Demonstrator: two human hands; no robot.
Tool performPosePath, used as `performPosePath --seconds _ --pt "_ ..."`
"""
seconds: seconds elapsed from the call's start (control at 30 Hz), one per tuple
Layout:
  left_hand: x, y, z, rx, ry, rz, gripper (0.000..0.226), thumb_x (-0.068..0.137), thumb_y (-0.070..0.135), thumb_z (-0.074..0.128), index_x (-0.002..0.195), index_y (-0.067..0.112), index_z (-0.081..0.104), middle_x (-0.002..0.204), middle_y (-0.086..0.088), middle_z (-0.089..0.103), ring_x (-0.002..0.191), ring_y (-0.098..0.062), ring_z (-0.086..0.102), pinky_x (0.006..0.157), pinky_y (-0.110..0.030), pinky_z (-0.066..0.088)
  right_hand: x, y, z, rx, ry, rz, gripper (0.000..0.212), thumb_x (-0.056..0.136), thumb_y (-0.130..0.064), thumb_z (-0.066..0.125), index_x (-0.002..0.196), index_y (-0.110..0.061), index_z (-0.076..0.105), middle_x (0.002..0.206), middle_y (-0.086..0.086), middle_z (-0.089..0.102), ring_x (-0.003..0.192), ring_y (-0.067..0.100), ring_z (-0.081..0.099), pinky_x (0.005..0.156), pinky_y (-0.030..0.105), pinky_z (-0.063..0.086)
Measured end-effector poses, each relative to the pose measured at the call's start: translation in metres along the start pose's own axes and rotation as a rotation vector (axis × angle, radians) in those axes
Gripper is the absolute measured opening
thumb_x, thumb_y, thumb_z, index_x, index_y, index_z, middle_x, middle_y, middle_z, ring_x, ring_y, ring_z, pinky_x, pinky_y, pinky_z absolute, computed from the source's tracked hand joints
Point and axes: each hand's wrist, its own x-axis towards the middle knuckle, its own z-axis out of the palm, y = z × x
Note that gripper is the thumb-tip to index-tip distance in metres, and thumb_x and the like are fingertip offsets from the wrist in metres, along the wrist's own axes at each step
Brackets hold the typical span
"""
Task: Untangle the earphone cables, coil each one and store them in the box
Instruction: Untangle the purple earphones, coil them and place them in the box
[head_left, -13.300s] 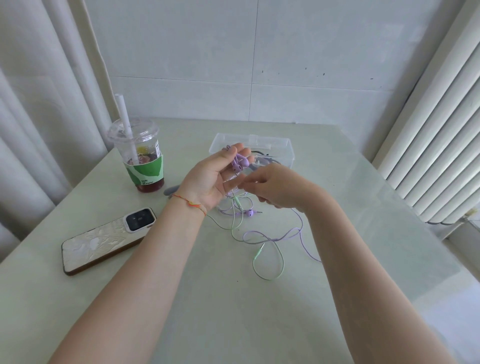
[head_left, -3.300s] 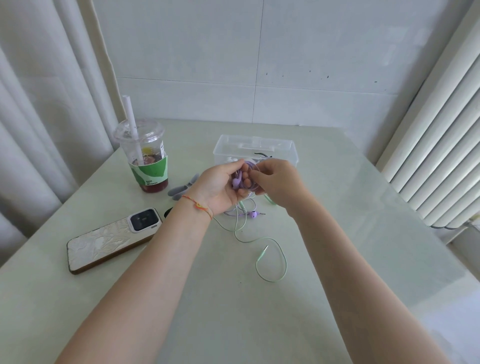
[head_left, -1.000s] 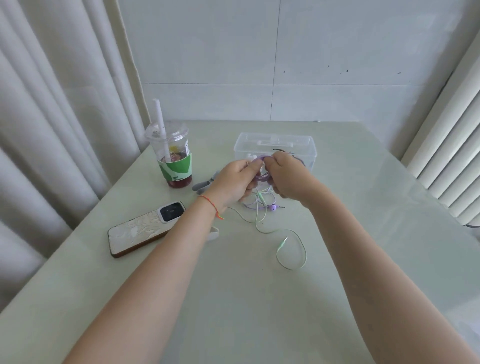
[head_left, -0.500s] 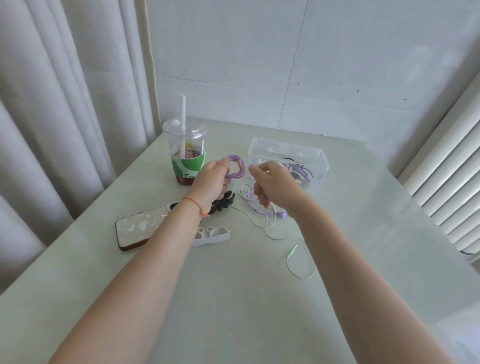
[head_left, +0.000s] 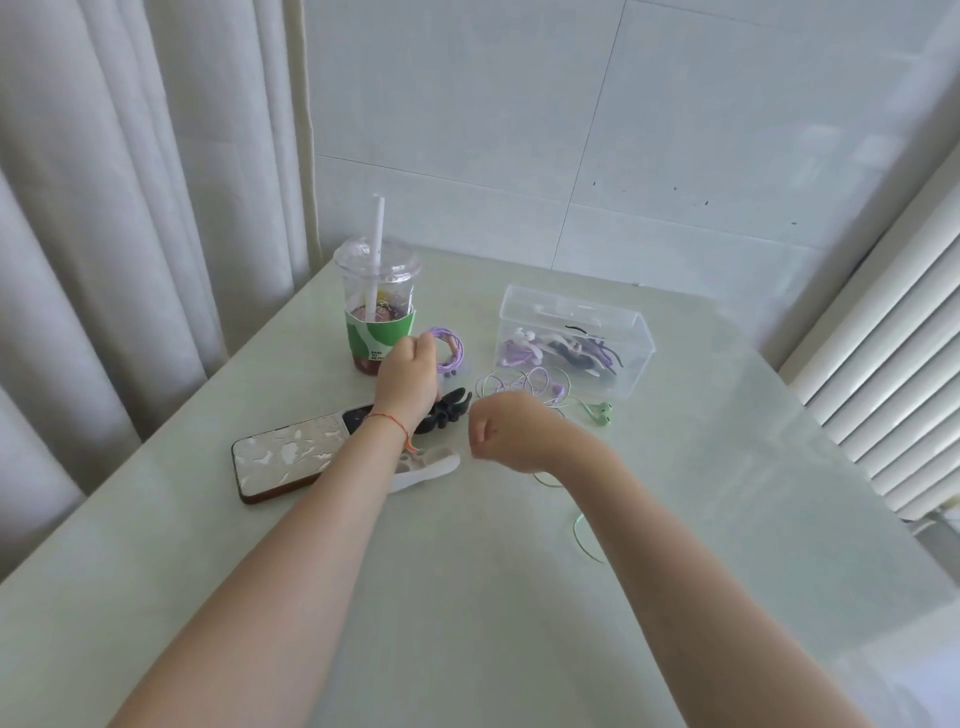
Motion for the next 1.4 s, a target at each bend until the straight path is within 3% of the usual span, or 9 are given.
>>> performPosePath --seconds 0.13,0.27,0.47,0.7,0.83,0.97,1.07,1.2,1.4 --pt "-0.003 0.001 0.006 -0.041 -0.053 -0.067 0.033 0.101 0.031 0.034 0.075 0.014 0.043 0.057 -0.002 0.045 0.052 -0.020 0.047 0.057 -0.030 0.035 -0.008 0.011 -0.005 0.063 0.063 0.035 0.011 0.087 -0.015 0.057 0.094 -0.013 0.067 0.098 0.001 0.067 0.092 0.018 0.056 0.085 0.031 0.048" --pt "-0.001 0.004 0.010 -0.193 -0.096 -0.195 0.029 0.098 0.027 0.037 0.072 0.014 0.040 0.054 0.000 0.040 0.039 -0.016 0.042 0.054 -0.029 0.033 -0.013 0.000 -0.001 0.253 -0.133 -0.051 0.039 0.081 -0.035 0.074 0.117 -0.034 0.058 0.106 -0.005 0.058 0.088 0.013 0.057 0.076 0.026 0.047" --pt "-0.003 0.006 0.013 -0.375 -0.086 -0.337 0.032 0.102 0.024 0.037 0.072 0.012 0.044 0.053 -0.001 0.039 0.031 -0.011 0.039 0.054 -0.027 0.040 -0.006 0.001 0.002 0.138 -0.040 -0.060 0.021 0.087 -0.026 0.068 0.105 -0.015 0.068 0.095 0.001 0.060 0.087 0.019 0.053 0.075 0.029 0.044" --pt "-0.009 0.004 0.027 -0.368 -0.165 -0.408 0.037 0.102 0.026 0.038 0.070 0.011 0.047 0.055 -0.005 0.039 0.033 -0.015 0.038 0.082 -0.050 0.056 -0.015 0.047 -0.024 -0.128 0.124 0.177 0.025 0.092 -0.007 0.048 0.103 -0.015 0.069 0.112 0.003 0.063 0.107 0.024 0.057 0.081 0.030 0.045" --pt "-0.008 0.003 0.028 -0.326 -0.129 -0.392 0.038 0.101 0.028 0.038 0.069 0.010 0.049 0.045 -0.002 0.043 0.038 -0.019 0.039 0.079 -0.050 0.055 -0.006 0.035 -0.011 0.083 0.326 0.152 0.024 0.092 -0.026 0.053 0.093 -0.009 0.070 0.106 0.010 0.064 0.105 0.027 0.055 0.086 0.034 0.046" --pt "-0.009 0.001 0.025 -0.326 -0.109 -0.391 0.039 0.102 0.029 0.037 0.068 0.013 0.048 0.036 0.005 0.042 0.046 -0.021 0.038 0.055 -0.028 0.042 0.005 0.011 0.005 -0.122 0.315 0.240 0.048 0.082 -0.060 0.055 0.089 -0.013 0.065 0.115 0.006 0.048 0.117 0.025 0.038 0.096 0.043 0.035" --pt "-0.009 -0.001 0.023 -0.339 -0.110 -0.373 0.039 0.102 0.027 0.035 0.067 0.012 0.045 0.041 0.001 0.040 0.043 -0.021 0.037 0.040 -0.019 0.037 0.010 0.001 0.006 -0.196 0.188 0.309 0.040 0.078 -0.054 0.055 0.075 -0.014 0.053 0.111 0.007 0.051 0.118 0.029 0.039 0.103 0.050 0.030" --pt "-0.010 0.000 0.023 -0.346 -0.119 -0.377 0.038 0.101 0.028 0.036 0.067 0.014 0.046 0.036 0.005 0.043 0.041 -0.020 0.040 0.051 -0.026 0.035 0.015 -0.004 0.004 -0.014 0.146 0.375 0.032 0.077 -0.042 0.061 0.067 -0.015 0.046 0.094 0.003 0.047 0.121 0.028 0.038 0.102 0.045 0.032" --pt "-0.015 0.028 0.012 -0.580 -0.179 -0.366 0.034 0.101 0.028 0.041 0.068 0.018 0.043 0.042 0.005 0.035 0.037 -0.013 0.036 0.049 -0.021 0.040 0.006 0.012 -0.005 0.393 0.407 0.200 0.016 0.079 -0.022 0.069 0.091 -0.012 0.072 0.132 0.005 0.046 0.129 0.023 0.034 0.092 0.023 0.024"
